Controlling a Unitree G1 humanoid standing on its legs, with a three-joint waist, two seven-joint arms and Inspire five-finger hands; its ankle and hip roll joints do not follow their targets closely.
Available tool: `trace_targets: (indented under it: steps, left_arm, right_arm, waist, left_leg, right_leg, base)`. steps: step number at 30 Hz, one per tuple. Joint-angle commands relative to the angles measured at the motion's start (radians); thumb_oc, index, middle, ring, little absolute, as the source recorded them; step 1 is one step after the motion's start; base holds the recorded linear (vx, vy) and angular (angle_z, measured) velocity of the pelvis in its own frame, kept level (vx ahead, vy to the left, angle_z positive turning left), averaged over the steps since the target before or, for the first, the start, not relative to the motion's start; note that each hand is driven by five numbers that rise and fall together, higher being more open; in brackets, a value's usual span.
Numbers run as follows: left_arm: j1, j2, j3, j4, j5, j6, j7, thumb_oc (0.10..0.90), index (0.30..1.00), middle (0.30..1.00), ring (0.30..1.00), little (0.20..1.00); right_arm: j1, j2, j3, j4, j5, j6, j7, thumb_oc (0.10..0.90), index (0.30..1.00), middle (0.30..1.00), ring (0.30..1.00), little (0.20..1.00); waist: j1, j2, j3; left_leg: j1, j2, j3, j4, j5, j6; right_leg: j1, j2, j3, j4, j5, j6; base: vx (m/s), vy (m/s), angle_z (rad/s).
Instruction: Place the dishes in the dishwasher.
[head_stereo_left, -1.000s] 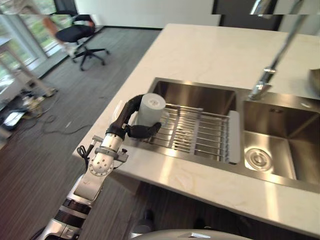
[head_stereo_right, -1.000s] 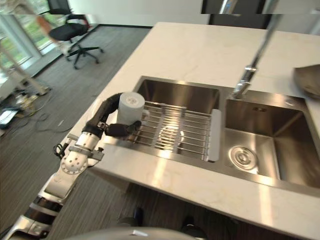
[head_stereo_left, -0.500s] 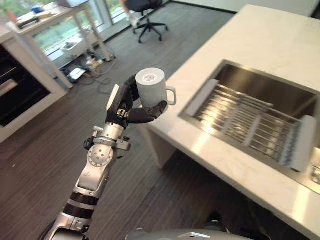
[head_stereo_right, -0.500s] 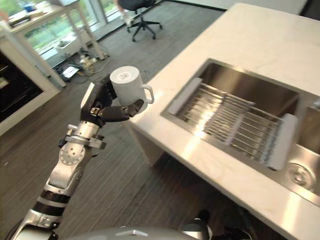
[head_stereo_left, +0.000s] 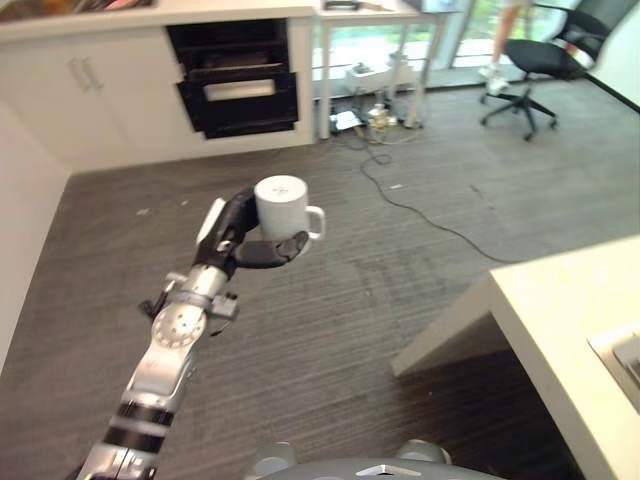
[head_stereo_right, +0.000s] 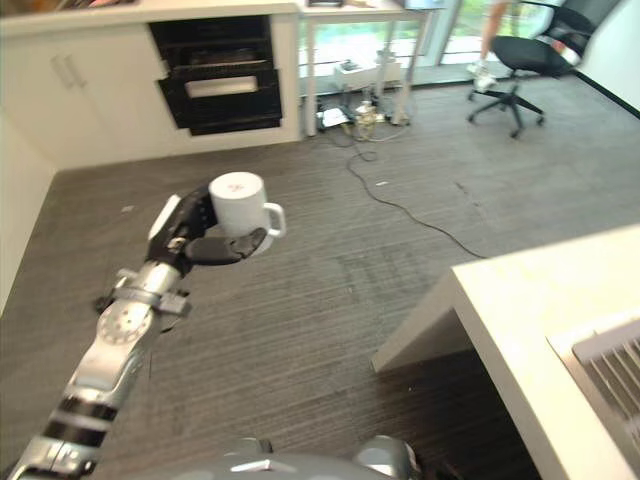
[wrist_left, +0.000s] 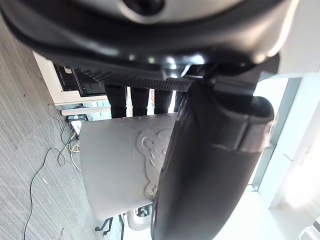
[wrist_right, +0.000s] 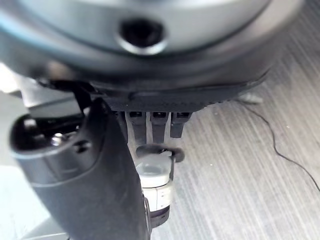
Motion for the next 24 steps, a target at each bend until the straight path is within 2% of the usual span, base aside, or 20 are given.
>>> trace_targets:
  steps: [1,2,3,4,5,8,14,16,24]
  left_arm:
    - [-0.136,0.014,-0.039,-0.164,0.083,-0.097,0.042,0.400,0.300,0.300,0.300,0.300]
    - [-0.153,0.003,-0.053,-0.163,0.086,-0.083,0.056,0.400,0.300,0.300,0.300,0.300]
    - [-0.163,-0.020,-0.056,-0.141,0.072,-0.087,0.060,0.400,0.300,0.300,0.300,0.300]
    - [-0.163,-0.021,-0.057,-0.139,0.072,-0.088,0.060,0.400,0.300,0.300,0.300,0.300]
    - [-0.137,-0.013,-0.060,-0.121,0.089,-0.095,0.064,0.400,0.300,0.300,0.300,0.300]
    - [-0.078,0.010,-0.046,-0.124,0.082,-0.089,0.052,0.400,0.300,0.300,0.300,0.300]
    - [-0.024,0.022,-0.017,-0.131,0.067,-0.080,0.051,0.400,0.300,0.300,0.300,0.300]
    - [-0.004,0.015,-0.006,-0.131,0.081,-0.077,0.053,0.400,0.300,0.300,0.300,0.300]
    - [0.028,0.021,0.025,-0.137,0.125,-0.069,0.066,0.400,0.300,0.300,0.300,0.300]
  right_arm:
    - [-0.201,0.048,0.095,0.027,0.095,-0.022,-0.084,0.800,0.900,0.900,0.900,0.900]
    - [-0.200,0.059,0.084,0.042,0.076,-0.020,-0.072,0.800,0.900,0.900,0.900,0.900]
    - [-0.181,0.058,0.091,0.060,0.068,-0.022,-0.068,0.800,0.900,0.900,0.900,0.900]
    - [-0.181,0.057,0.091,0.061,0.068,-0.023,-0.068,0.800,0.900,0.900,0.900,0.900]
    - [-0.203,0.059,0.110,0.074,0.050,-0.017,-0.075,0.800,0.900,0.900,0.900,0.900]
    - [-0.221,0.056,0.118,0.087,0.013,-0.014,-0.084,0.800,0.900,0.900,0.900,0.900]
    - [-0.224,0.053,0.141,0.074,-0.007,-0.017,-0.084,0.800,0.900,0.900,0.900,0.900]
    - [-0.218,0.063,0.154,0.070,-0.015,-0.017,-0.082,0.800,0.900,0.900,0.900,0.900]
    - [-0.182,0.081,0.162,0.064,-0.024,-0.017,-0.068,0.800,0.900,0.900,0.900,0.900]
  waist:
    - [0.019,-0.050,-0.021]
    - [0.024,-0.049,-0.015]
    - [0.030,-0.050,-0.021]
    - [0.026,-0.049,-0.018]
    - [0.057,-0.052,-0.034]
    - [0.077,-0.048,-0.069]
    - [0.085,-0.051,-0.107]
    - [0.082,-0.057,-0.124]
    - [0.061,-0.062,-0.140]
  left_leg:
    - [0.052,-0.103,-0.082,-0.051,-0.019,-0.094]
    - [0.040,-0.133,-0.140,-0.054,0.008,-0.086]
    - [0.038,-0.152,-0.160,-0.057,0.007,-0.082]
    - [0.043,-0.153,-0.164,-0.056,0.006,-0.082]
    - [0.039,-0.164,-0.169,-0.075,0.018,-0.088]
    - [0.058,-0.151,-0.179,-0.130,0.047,-0.106]
    - [0.072,-0.138,-0.189,-0.177,0.065,-0.119]
    - [0.078,-0.135,-0.168,-0.189,0.070,-0.117]
    - [0.108,-0.116,-0.127,-0.215,0.069,-0.111]
  right_leg:
    - [-0.033,0.019,-0.071,-0.042,0.016,0.085]
    - [-0.053,0.025,-0.053,-0.013,0.037,0.093]
    - [-0.027,0.035,-0.039,-0.036,0.005,0.084]
    - [-0.019,0.034,-0.045,-0.038,0.003,0.083]
    - [0.044,0.021,-0.081,-0.102,-0.006,0.070]
    - [0.107,0.021,-0.119,-0.182,0.005,0.072]
    - [0.147,0.027,-0.140,-0.263,0.019,0.064]
    - [0.163,0.024,-0.136,-0.313,0.043,0.066]
    - [0.157,0.036,-0.075,-0.327,0.052,0.059]
  base:
    - [0.11,0.314,2.92]
    - [0.14,0.170,3.11]
    - [0.07,0.081,2.63]
    - [0.11,0.031,2.13]
    - [0.06,-0.023,1.84]
    - [0.10,-0.035,0.74]
    - [0.04,-0.024,0.08]
    - [0.01,-0.009,-0.07]
    - [-0.01,-0.019,-0.19]
